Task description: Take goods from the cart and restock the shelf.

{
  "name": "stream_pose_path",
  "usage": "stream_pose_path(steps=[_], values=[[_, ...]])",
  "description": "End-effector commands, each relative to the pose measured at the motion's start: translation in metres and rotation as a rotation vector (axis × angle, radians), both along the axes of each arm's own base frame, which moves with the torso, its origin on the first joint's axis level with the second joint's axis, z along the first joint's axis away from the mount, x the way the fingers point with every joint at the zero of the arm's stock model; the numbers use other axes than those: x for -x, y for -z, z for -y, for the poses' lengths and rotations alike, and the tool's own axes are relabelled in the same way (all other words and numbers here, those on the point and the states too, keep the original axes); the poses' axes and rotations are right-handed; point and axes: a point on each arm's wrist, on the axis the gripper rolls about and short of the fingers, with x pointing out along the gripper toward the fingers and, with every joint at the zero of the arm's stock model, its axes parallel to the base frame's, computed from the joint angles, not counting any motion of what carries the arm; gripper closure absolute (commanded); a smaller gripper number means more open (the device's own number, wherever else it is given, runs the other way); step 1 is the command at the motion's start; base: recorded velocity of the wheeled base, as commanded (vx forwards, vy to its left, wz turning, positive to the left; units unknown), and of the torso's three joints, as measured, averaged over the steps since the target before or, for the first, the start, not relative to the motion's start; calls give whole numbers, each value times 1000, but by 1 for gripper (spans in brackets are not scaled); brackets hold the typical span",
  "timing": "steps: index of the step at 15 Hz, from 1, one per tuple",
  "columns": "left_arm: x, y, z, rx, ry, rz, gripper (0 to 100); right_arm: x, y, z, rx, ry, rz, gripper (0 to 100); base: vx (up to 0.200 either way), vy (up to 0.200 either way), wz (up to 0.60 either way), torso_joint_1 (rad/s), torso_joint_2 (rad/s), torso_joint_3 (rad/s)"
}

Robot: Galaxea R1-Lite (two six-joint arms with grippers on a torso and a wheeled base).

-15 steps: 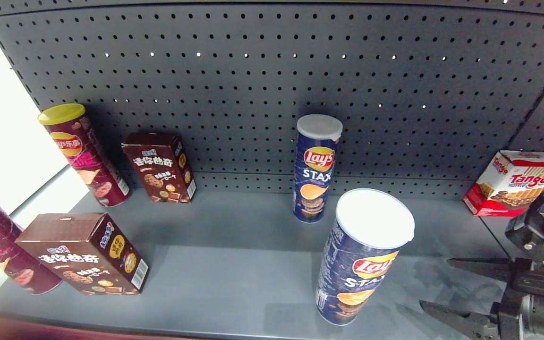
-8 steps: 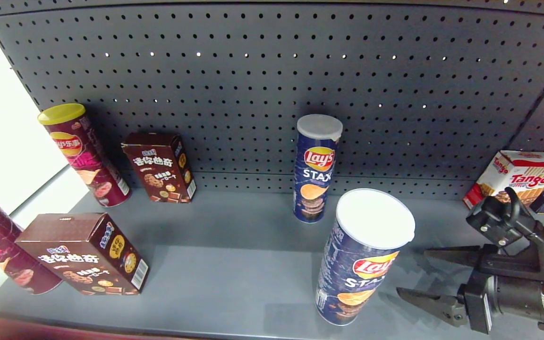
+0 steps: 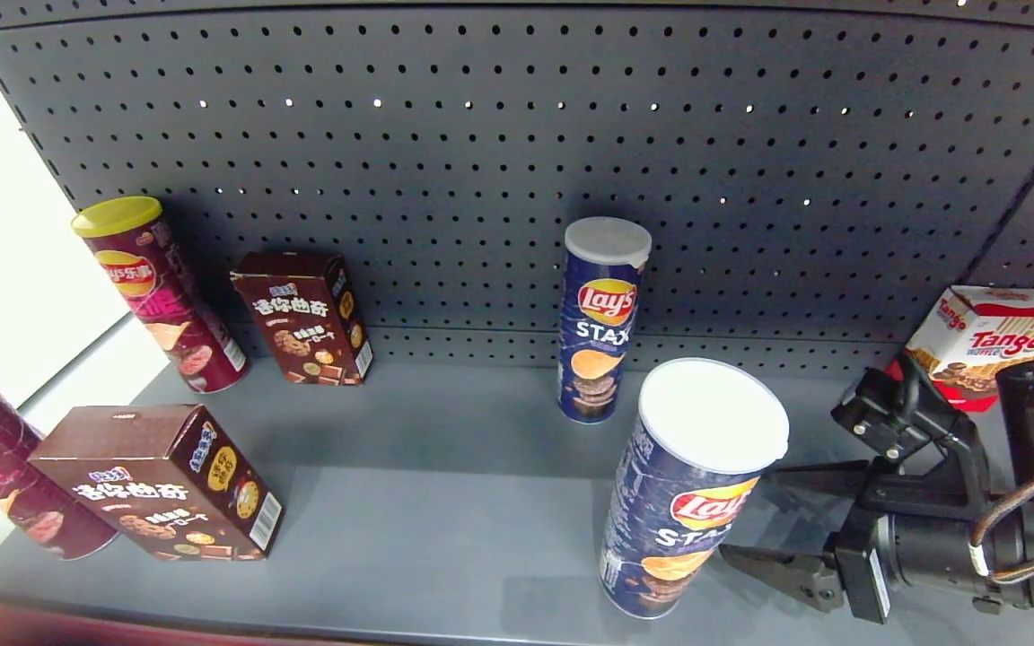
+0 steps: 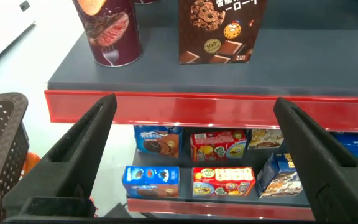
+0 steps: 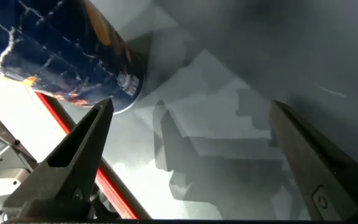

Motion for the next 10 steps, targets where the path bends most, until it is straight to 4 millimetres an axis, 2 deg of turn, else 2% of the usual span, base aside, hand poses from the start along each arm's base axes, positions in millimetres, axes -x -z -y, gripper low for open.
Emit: stream_pose_path(steps=[1, 10], values=[[0, 0, 0, 0, 0, -1, 0, -2, 2, -6, 7, -19, -11, 0, 0, 0, 0, 0, 0, 0], [0, 0, 0, 1, 0, -1, 0, -3, 5, -16, 16, -51, -16, 0, 0, 0, 0, 0, 0, 0]])
